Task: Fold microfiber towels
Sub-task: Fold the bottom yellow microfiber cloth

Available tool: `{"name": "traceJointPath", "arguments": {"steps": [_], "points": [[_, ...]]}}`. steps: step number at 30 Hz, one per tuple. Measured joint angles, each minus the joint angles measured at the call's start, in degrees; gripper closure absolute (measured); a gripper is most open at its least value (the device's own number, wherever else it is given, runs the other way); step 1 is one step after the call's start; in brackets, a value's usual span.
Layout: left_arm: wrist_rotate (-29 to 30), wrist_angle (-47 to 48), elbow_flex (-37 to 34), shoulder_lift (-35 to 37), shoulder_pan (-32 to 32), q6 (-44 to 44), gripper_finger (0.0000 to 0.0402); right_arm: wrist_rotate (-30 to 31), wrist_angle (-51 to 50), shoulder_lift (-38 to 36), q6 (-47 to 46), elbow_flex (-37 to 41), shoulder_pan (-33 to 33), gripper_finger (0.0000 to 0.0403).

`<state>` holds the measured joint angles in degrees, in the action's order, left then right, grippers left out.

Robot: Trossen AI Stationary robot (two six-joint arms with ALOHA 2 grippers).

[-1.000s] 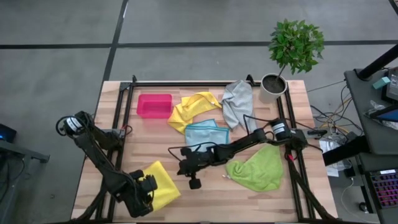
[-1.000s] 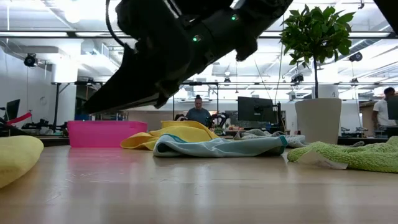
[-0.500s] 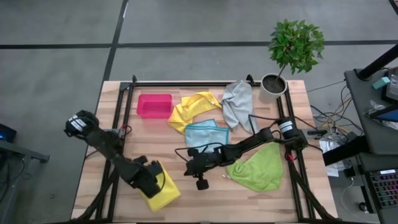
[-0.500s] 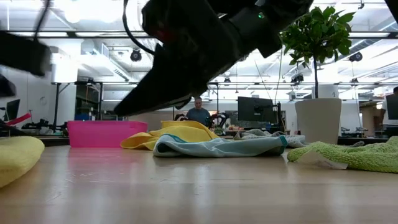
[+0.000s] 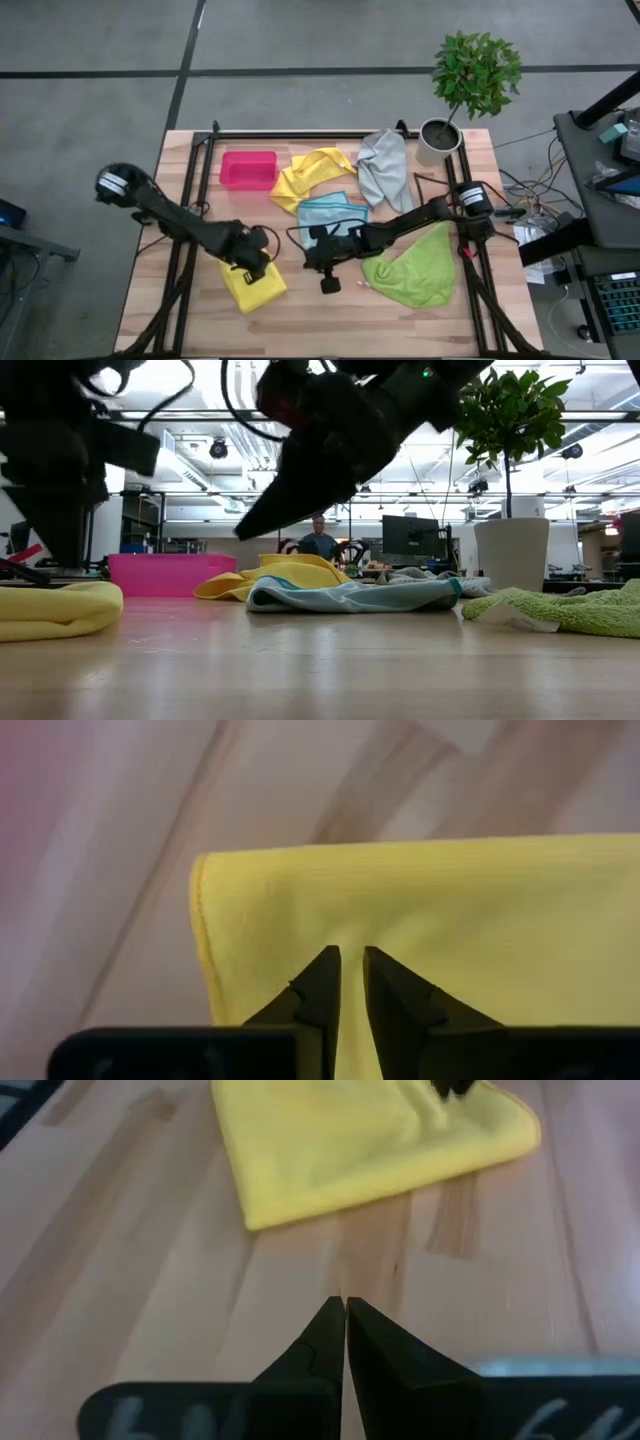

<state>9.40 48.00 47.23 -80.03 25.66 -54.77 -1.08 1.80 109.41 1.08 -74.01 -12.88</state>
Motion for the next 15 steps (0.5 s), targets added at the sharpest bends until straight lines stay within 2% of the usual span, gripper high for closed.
{"name": "traceJointPath", "arguments": {"steps": [4,7,15], "points": [[-0.1,-2.1,0.1,4.7,0.2,-3.4,0.0369,1.2,-0.7,-3.7,0.0,3.4,-0.5,0.0394],[0.0,-6.2,1.2,5.1,1.5,-6.0,0.0369,2.6,0.7,-6.8,-0.9,7.0,-0.7,0.0394],[0.7,-8.9,11.0,-5.4,4.6,-6.0,0.0369,2.7,0.7,-14.6,-3.9,14.3,-0.7,0.0394]]}}
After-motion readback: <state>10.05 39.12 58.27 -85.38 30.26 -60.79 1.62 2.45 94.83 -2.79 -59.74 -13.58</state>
